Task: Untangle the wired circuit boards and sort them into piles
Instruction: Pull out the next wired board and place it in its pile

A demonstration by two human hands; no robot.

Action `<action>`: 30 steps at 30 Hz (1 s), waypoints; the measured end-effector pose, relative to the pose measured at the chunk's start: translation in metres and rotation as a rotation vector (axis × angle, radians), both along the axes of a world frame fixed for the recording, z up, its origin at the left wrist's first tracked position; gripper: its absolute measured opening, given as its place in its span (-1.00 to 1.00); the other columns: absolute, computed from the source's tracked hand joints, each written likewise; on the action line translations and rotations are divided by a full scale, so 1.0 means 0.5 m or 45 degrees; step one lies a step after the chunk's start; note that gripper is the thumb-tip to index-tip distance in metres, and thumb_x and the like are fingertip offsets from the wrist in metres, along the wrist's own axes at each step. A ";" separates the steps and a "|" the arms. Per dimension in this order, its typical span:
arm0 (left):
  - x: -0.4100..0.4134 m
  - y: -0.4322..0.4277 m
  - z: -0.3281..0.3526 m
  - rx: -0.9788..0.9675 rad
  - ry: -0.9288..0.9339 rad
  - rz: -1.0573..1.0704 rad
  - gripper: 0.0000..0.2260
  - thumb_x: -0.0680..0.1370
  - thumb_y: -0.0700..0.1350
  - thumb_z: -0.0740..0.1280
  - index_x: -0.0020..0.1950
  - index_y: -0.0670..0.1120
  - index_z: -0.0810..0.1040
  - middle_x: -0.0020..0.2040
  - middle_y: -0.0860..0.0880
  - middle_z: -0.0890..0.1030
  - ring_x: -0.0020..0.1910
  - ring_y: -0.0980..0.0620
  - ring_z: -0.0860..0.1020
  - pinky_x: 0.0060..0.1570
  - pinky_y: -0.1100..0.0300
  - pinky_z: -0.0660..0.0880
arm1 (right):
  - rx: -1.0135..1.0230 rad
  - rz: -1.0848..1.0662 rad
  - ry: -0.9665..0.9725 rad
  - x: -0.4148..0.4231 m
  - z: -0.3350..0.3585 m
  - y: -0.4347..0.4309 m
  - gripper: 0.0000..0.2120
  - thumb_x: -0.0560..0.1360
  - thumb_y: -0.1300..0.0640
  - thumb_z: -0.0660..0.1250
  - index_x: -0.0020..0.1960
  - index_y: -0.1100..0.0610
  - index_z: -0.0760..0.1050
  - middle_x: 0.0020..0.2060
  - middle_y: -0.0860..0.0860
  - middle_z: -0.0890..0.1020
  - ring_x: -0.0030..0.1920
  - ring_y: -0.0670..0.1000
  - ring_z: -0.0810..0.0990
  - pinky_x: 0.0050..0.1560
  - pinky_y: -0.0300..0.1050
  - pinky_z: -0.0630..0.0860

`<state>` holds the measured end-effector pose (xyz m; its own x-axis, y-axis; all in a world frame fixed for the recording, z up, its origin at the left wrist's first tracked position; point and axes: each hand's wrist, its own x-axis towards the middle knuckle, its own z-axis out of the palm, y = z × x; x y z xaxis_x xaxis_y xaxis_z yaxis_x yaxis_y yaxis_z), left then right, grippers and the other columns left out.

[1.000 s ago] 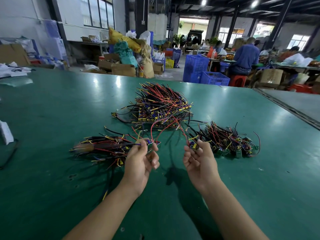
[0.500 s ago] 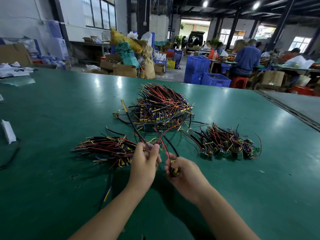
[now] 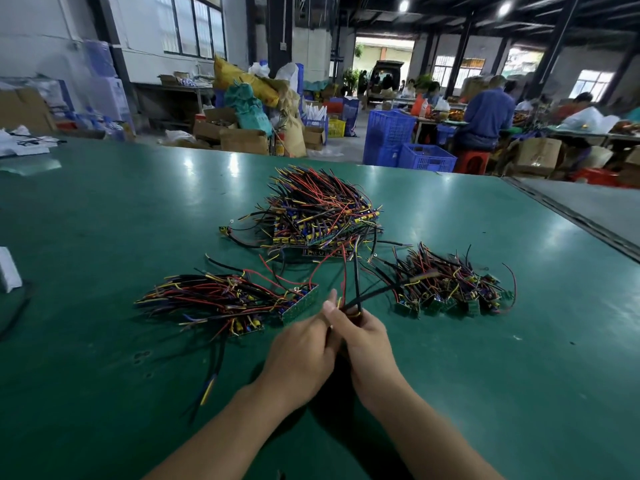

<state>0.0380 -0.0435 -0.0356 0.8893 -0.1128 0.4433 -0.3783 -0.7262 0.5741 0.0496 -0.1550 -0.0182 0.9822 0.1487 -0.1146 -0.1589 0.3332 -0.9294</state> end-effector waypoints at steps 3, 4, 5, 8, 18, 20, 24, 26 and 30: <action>-0.005 -0.005 0.001 -0.017 0.004 -0.028 -0.46 0.64 0.05 0.12 0.58 0.12 -0.01 0.06 -0.07 0.65 0.06 -0.16 0.57 -0.06 -0.03 0.48 | -0.191 -0.179 -0.082 -0.001 -0.003 0.000 -0.72 0.40 -0.06 0.51 -0.33 0.06 0.52 -0.42 0.02 0.55 -0.34 0.00 0.51 -0.29 -0.07 0.45; -0.007 -0.006 0.003 -0.044 0.041 -0.053 -0.43 0.63 0.04 0.13 0.58 0.14 -0.07 -0.08 -0.02 0.64 -0.02 -0.14 0.57 -0.11 -0.03 0.47 | -0.284 -0.237 -0.132 0.001 -0.004 -0.004 -0.68 0.42 -0.09 0.48 -0.38 0.05 0.51 -0.47 -0.01 0.52 -0.39 -0.01 0.46 -0.33 -0.06 0.41; -0.008 -0.007 0.004 -0.095 0.078 -0.090 -0.40 0.63 0.04 0.16 0.57 0.16 -0.10 -0.19 0.01 0.60 -0.10 -0.07 0.57 -0.16 0.02 0.46 | -0.367 -0.288 -0.185 0.003 -0.003 -0.008 -0.66 0.43 -0.11 0.46 -0.40 0.06 0.51 -0.50 -0.03 0.50 -0.42 -0.01 0.44 -0.34 -0.04 0.38; -0.009 -0.009 0.004 -0.306 0.104 -0.149 -0.32 0.56 0.09 0.25 0.56 0.19 -0.07 0.00 0.15 0.59 -0.13 0.13 0.54 -0.23 0.35 0.40 | -0.432 -0.339 -0.303 0.005 0.004 -0.016 -0.78 0.51 0.00 0.41 -0.28 0.03 0.64 -0.40 0.01 0.65 -0.37 0.04 0.59 -0.30 -0.02 0.50; -0.008 -0.005 0.024 -0.895 0.364 -0.236 -0.57 0.37 0.28 0.35 0.20 0.20 0.50 0.12 0.16 0.62 0.14 0.25 0.54 0.19 0.26 0.46 | -0.948 -0.030 -0.678 0.013 0.008 -0.045 -0.91 0.51 0.09 0.40 -0.03 0.04 0.68 -0.18 0.00 0.72 -0.11 0.07 0.67 -0.01 0.08 0.59; -0.010 -0.010 0.022 -0.943 0.341 -0.188 -0.52 0.32 0.17 0.45 0.18 0.08 0.49 0.10 0.10 0.64 0.10 0.25 0.57 0.12 0.36 0.45 | -1.196 0.026 -0.846 0.008 0.008 -0.039 -0.85 0.47 0.12 0.37 0.00 -0.02 0.67 -0.10 -0.07 0.72 -0.01 0.02 0.66 0.10 0.13 0.51; -0.009 -0.008 0.024 -0.986 0.372 -0.245 -0.44 0.23 0.04 0.54 0.15 -0.05 0.45 0.06 -0.02 0.64 0.05 0.17 0.60 0.01 0.38 0.45 | -1.377 0.152 -0.897 0.004 0.025 -0.043 -0.72 0.42 0.22 0.31 0.05 -0.04 0.62 -0.06 -0.13 0.67 -0.07 0.04 0.63 0.04 0.06 0.51; -0.010 -0.009 0.025 -1.021 0.437 -0.331 -0.31 0.19 -0.01 0.58 0.23 -0.08 0.39 0.12 -0.08 0.63 0.08 0.08 0.60 0.04 0.30 0.48 | -1.557 0.228 -0.905 0.004 0.031 -0.049 -0.72 0.40 0.16 0.25 0.07 -0.02 0.57 -0.11 -0.07 0.66 -0.12 0.12 0.61 -0.06 -0.01 0.50; -0.010 -0.019 0.029 -1.162 0.390 -0.234 -0.45 0.27 -0.17 0.55 0.19 -0.07 0.40 -0.04 0.02 0.69 -0.04 0.17 0.63 -0.07 0.36 0.50 | -1.693 0.141 -0.963 0.008 0.032 -0.043 -0.62 0.38 0.11 0.20 0.13 -0.14 0.56 -0.12 -0.04 0.69 -0.09 0.11 0.60 0.00 -0.09 0.41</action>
